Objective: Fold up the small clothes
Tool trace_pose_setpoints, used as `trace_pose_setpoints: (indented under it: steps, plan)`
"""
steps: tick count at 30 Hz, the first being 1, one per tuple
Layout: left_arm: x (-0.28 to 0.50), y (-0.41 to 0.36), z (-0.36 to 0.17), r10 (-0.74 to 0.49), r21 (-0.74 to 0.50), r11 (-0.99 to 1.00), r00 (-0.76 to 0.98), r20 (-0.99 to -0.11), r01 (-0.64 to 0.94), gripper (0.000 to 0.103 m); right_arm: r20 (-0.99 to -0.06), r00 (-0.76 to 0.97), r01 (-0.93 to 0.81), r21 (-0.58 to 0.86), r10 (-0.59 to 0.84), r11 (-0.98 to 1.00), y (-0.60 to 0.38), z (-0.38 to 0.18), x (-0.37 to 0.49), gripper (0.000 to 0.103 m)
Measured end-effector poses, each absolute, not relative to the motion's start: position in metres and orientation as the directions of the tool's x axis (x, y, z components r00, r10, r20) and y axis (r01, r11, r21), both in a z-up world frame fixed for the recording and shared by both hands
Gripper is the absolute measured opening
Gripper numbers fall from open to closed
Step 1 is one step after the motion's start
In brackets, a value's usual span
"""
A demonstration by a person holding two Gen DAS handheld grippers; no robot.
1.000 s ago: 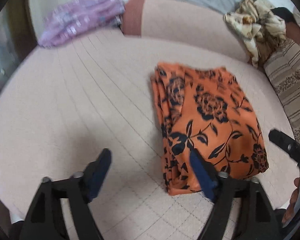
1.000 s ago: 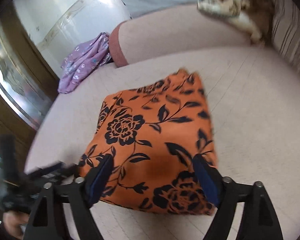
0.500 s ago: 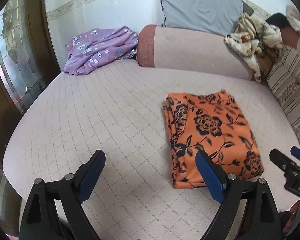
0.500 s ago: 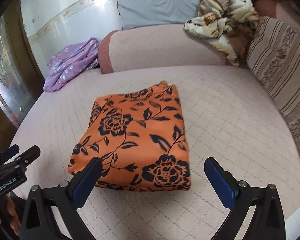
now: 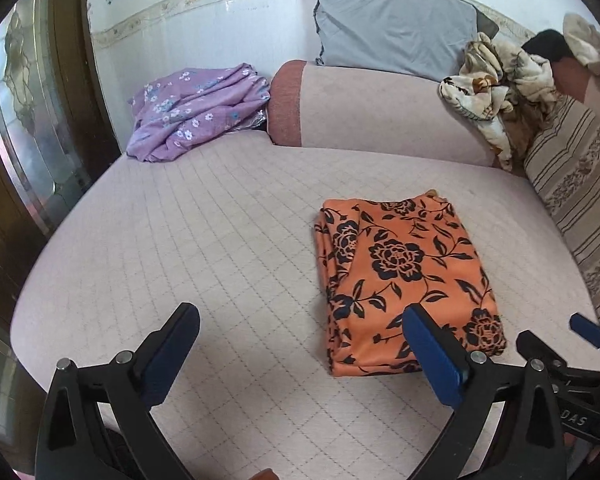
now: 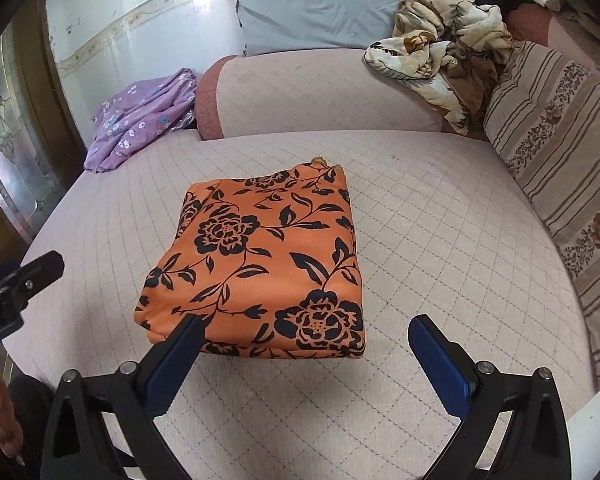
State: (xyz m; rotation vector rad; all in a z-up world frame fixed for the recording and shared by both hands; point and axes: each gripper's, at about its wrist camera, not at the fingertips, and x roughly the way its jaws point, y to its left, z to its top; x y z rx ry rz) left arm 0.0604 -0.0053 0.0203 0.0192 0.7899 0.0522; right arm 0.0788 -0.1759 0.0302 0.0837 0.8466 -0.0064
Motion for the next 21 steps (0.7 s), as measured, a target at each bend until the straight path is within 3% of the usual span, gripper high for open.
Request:
trace_pose_setpoints:
  steps: [21]
  plan:
    - [0.067,-0.019,0.02,0.03,0.041,0.999,0.71,-0.703,-0.002,0.101,-0.76,0.648,-0.025,0.041,0.048,0.999,-0.164,0.036,0.086,0.103]
